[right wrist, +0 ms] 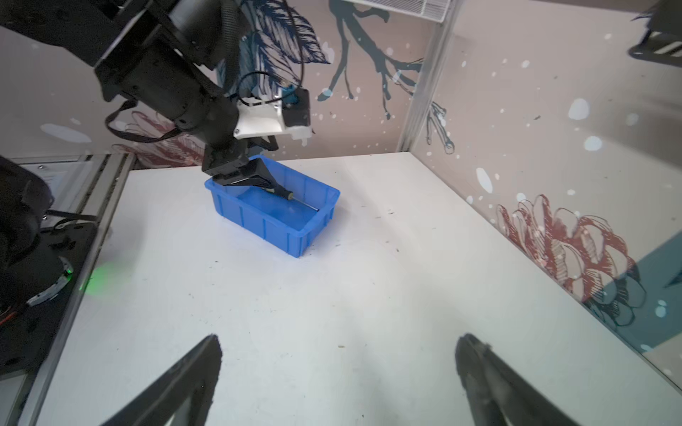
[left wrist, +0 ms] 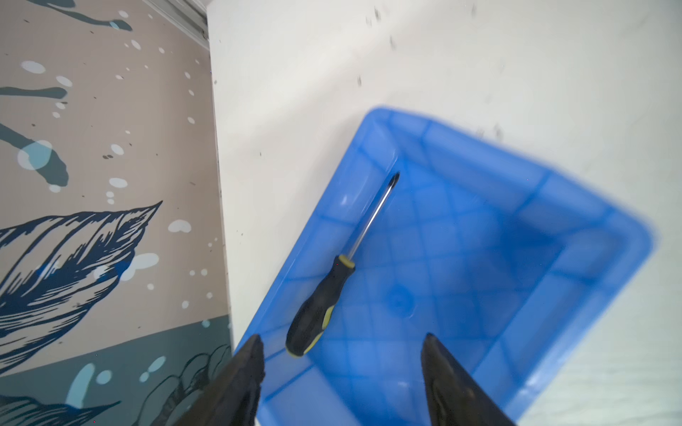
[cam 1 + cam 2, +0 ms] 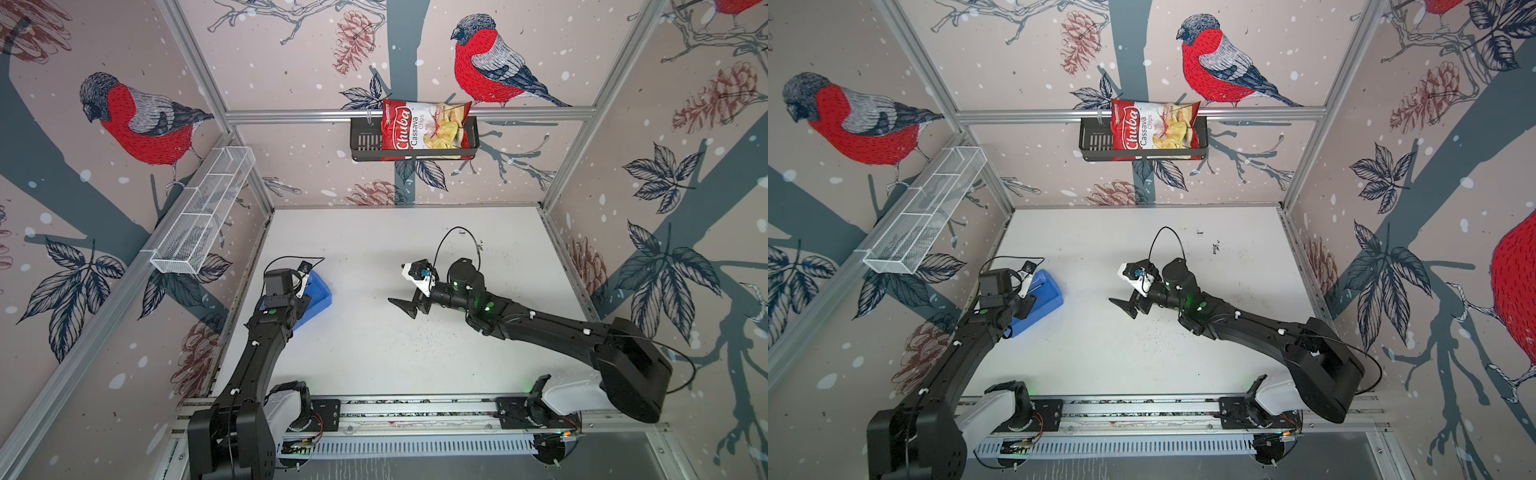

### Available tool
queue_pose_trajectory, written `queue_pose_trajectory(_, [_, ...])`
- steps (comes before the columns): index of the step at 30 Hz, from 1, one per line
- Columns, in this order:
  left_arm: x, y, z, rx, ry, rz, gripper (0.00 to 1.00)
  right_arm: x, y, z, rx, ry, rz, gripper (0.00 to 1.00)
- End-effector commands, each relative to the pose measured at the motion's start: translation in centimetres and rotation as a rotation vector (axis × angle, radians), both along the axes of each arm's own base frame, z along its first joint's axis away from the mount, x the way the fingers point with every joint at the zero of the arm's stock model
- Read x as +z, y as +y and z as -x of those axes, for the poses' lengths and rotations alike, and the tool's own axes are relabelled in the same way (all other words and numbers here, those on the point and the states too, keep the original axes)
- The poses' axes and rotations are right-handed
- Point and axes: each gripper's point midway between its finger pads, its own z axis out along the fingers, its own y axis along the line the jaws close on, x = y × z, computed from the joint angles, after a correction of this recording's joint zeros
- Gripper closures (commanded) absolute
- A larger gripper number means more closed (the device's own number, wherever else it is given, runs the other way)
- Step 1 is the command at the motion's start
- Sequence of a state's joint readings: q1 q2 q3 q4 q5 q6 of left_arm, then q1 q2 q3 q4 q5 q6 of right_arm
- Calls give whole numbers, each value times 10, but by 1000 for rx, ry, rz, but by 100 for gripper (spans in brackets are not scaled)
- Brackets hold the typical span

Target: Put the screwdriver in the bin

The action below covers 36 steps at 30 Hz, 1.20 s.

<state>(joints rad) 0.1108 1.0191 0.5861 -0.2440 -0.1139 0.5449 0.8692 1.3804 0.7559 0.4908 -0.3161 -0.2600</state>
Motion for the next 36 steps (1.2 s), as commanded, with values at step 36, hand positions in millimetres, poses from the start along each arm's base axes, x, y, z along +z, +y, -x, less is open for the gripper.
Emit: queue_pose_trajectory(36, [45,-72,-64,-10,-660,438,2,-29,-367,-101,-1466,-79,-255,0])
